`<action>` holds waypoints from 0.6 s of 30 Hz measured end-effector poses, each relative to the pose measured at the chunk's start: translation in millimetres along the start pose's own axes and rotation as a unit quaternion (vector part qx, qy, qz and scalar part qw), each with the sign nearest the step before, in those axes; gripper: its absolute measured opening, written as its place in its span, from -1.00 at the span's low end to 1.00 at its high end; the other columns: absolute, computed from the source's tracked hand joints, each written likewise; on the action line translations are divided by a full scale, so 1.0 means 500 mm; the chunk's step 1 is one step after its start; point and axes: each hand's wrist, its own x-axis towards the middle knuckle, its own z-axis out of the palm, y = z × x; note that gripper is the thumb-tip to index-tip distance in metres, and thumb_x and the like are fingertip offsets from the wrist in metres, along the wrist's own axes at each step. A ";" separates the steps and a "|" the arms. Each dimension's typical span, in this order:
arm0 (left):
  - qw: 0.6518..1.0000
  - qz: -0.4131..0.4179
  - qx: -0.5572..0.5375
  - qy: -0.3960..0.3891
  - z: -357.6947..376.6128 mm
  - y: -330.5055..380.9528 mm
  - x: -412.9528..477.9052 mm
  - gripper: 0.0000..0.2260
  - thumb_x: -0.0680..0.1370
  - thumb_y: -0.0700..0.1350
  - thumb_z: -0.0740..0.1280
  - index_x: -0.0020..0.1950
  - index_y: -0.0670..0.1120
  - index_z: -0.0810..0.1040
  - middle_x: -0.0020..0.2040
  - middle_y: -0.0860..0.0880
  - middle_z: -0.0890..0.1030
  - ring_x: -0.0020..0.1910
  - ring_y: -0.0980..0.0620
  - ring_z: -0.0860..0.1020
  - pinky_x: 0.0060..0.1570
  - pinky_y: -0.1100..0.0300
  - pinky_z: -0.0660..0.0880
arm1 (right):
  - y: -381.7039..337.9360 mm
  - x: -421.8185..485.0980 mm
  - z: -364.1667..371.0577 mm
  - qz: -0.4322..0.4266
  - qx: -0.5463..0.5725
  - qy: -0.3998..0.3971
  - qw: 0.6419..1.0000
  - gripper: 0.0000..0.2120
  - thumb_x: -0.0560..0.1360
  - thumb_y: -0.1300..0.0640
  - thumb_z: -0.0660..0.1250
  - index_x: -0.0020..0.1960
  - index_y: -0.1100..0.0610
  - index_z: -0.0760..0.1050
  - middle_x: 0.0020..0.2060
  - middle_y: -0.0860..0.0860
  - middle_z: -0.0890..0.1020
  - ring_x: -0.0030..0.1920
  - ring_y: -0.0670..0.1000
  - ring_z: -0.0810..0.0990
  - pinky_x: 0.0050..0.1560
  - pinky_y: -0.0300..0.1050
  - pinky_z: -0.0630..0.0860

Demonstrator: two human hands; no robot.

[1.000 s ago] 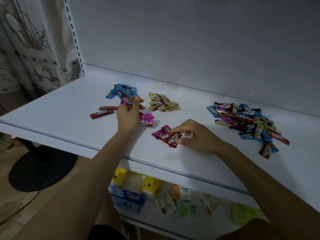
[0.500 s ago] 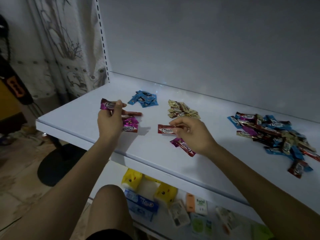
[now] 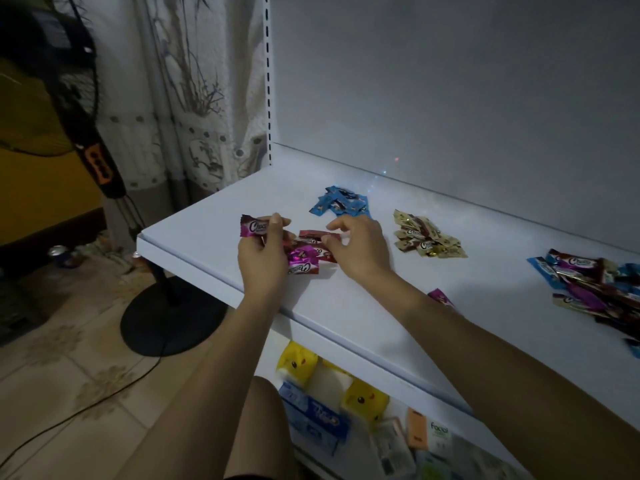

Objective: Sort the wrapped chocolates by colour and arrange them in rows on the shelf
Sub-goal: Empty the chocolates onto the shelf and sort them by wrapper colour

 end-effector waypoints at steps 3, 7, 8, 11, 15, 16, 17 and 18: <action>1.000 -0.004 0.006 -0.004 0.004 -0.005 0.005 -0.77 0.64 0.00 0.21 -0.15 0.04 0.58 -0.28 -0.01 0.63 -0.16 -0.10 0.66 0.05 -0.15 0.56 | 0.005 0.016 0.014 -0.011 -0.033 -0.039 0.999 -0.72 0.47 0.02 0.39 0.17 0.00 0.55 0.14 0.01 0.57 0.20 0.07 0.46 0.18 -0.03 0.43; 1.000 0.002 0.009 -0.023 0.000 -0.009 0.008 -0.78 0.64 0.00 0.21 -0.15 0.04 0.58 -0.29 0.01 0.63 -0.15 -0.10 0.66 0.05 -0.16 0.57 | -0.012 0.013 0.035 -0.008 -0.007 -0.048 0.999 -0.84 0.51 0.05 0.34 0.05 0.05 0.60 -0.02 0.02 0.65 0.07 0.08 0.56 0.07 0.05 0.53; 1.000 0.005 0.012 -0.027 -0.001 -0.007 0.006 -0.78 0.64 -0.01 0.21 -0.14 0.04 0.58 -0.29 0.02 0.63 -0.16 -0.08 0.67 0.04 -0.14 0.57 | -0.019 0.007 0.031 -0.009 0.005 -0.029 1.000 -0.83 0.54 0.03 0.30 0.03 0.08 0.60 -0.05 0.04 0.65 0.04 0.08 0.57 0.03 0.03 0.54; 1.000 -0.014 0.000 -0.026 0.002 0.002 -0.001 -0.78 0.64 0.00 0.21 -0.11 0.00 0.58 -0.31 0.03 0.64 -0.20 -0.05 0.67 -0.01 -0.05 0.60 | -0.046 -0.035 -0.020 0.003 0.147 -0.033 0.989 -0.64 0.58 -0.11 0.19 -0.01 0.16 0.58 -0.12 0.04 0.66 -0.08 0.01 0.63 -0.07 -0.09 0.56; 0.991 -0.093 -0.085 -0.033 0.036 0.030 -0.016 -0.77 0.66 -0.05 0.19 -0.12 -0.08 0.55 -0.27 -0.05 0.59 -0.28 -0.01 0.61 -0.21 0.14 0.56 | -0.055 -0.106 -0.080 -0.051 0.254 -0.121 0.958 -0.93 0.49 0.04 0.39 -0.04 -0.01 0.56 -0.23 -0.08 0.65 -0.24 -0.09 0.62 -0.21 -0.21 0.55; 0.984 -0.126 -0.117 -0.042 0.053 0.039 -0.024 -0.77 0.66 -0.06 0.19 -0.11 -0.10 0.54 -0.28 -0.05 0.57 -0.31 0.01 0.58 -0.30 0.19 0.54 | -0.051 -0.116 -0.086 -0.055 0.265 -0.102 0.957 -0.94 0.49 0.10 0.40 -0.06 -0.02 0.54 -0.26 -0.08 0.64 -0.29 -0.09 0.60 -0.28 -0.23 0.51; 0.976 -0.156 -0.142 -0.057 0.071 0.046 -0.034 -0.78 0.66 -0.07 0.19 -0.09 -0.11 0.54 -0.30 -0.04 0.57 -0.36 0.04 0.56 -0.38 0.25 0.50 | -0.046 -0.121 -0.092 -0.048 0.283 -0.075 0.955 -0.91 0.50 0.15 0.39 -0.08 -0.03 0.53 -0.29 -0.08 0.63 -0.33 -0.10 0.59 -0.33 -0.27 0.47; 0.967 -0.183 -0.161 -0.077 0.088 0.052 -0.044 -0.79 0.66 -0.08 0.19 -0.09 -0.12 0.54 -0.34 -0.03 0.56 -0.43 0.08 0.53 -0.47 0.29 0.46 | -0.044 -0.126 -0.103 -0.034 0.307 -0.050 0.950 -0.87 0.50 0.19 0.38 -0.10 -0.03 0.51 -0.32 -0.10 0.61 -0.36 -0.12 0.57 -0.37 -0.31 0.44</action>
